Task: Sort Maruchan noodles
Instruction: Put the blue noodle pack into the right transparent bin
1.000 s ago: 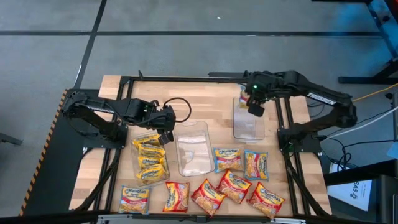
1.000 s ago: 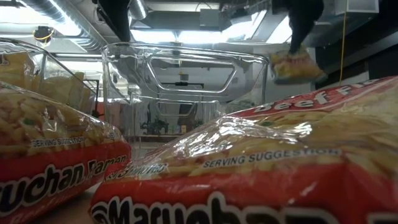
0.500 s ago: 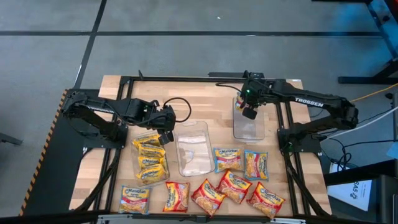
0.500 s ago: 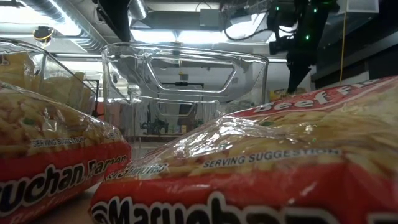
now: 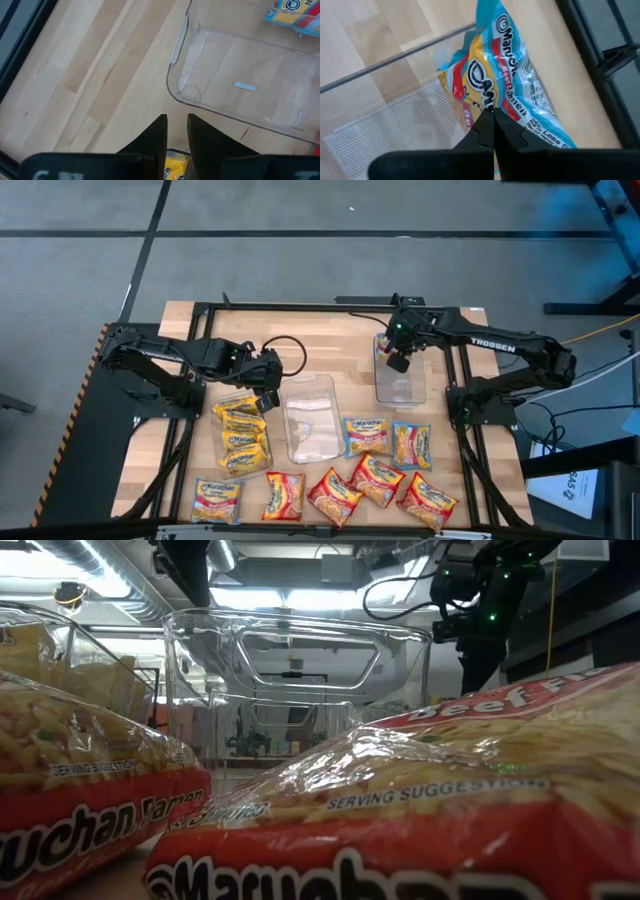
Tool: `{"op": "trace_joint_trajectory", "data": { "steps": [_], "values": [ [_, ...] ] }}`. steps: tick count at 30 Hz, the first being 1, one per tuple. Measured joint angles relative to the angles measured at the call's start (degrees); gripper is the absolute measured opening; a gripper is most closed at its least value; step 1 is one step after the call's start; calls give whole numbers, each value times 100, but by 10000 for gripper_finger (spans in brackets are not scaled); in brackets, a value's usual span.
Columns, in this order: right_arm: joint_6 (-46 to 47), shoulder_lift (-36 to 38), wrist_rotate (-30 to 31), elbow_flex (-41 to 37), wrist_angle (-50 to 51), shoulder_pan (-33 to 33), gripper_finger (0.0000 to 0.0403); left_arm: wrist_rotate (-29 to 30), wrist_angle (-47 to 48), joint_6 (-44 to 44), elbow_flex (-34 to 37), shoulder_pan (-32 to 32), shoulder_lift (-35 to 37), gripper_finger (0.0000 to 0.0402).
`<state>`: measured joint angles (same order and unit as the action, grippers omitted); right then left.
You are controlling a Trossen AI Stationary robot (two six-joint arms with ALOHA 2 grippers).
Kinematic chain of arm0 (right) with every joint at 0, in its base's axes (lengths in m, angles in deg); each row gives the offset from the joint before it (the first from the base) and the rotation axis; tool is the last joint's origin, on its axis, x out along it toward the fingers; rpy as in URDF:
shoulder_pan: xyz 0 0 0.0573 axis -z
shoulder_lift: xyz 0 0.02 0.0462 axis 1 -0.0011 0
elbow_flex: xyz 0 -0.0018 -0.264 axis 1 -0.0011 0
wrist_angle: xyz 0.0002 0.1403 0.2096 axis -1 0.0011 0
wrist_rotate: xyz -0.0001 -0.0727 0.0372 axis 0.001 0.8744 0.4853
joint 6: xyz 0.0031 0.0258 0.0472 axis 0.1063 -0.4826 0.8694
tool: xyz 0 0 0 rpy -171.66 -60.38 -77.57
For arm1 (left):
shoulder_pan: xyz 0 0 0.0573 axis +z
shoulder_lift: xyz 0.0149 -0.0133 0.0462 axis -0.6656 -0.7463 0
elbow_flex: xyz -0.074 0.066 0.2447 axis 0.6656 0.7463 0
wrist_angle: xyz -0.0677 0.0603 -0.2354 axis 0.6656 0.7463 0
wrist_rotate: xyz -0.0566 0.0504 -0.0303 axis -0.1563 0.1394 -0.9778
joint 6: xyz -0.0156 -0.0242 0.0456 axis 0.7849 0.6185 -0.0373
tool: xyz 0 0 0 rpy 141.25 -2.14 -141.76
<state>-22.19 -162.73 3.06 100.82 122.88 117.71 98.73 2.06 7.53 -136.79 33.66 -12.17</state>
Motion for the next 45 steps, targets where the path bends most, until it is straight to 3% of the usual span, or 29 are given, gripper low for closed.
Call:
{"op": "trace_joint_trajectory", "data": {
  "steps": [6,18,25,28,32,35,40,45],
  "values": [
    [114,-26,-27,-214,0,2,6,0,0,2,0,1,1,69],
    [232,-26,-62,-288,-308,2,93,-21,0,2,0,-1,0,69],
    [705,-26,-181,285,-151,0,99,-24,0,1,0,0,-1,69],
    [1085,-24,-786,753,371,1,99,-24,0,0,0,0,1,69],
    [1532,-20,-2925,1032,1461,-114,99,-22,0,0,0,-1,1,69],
    [1544,-15,-3886,973,2468,-579,99,-20,0,0,0,-1,1,69],
    [2343,27,-3678,665,3446,-1966,99,0,0,0,0,1,-1,69],
    [4191,33,-3574,530,2883,-3752,99,2,0,0,0,-1,-1,69]
  ]
}}
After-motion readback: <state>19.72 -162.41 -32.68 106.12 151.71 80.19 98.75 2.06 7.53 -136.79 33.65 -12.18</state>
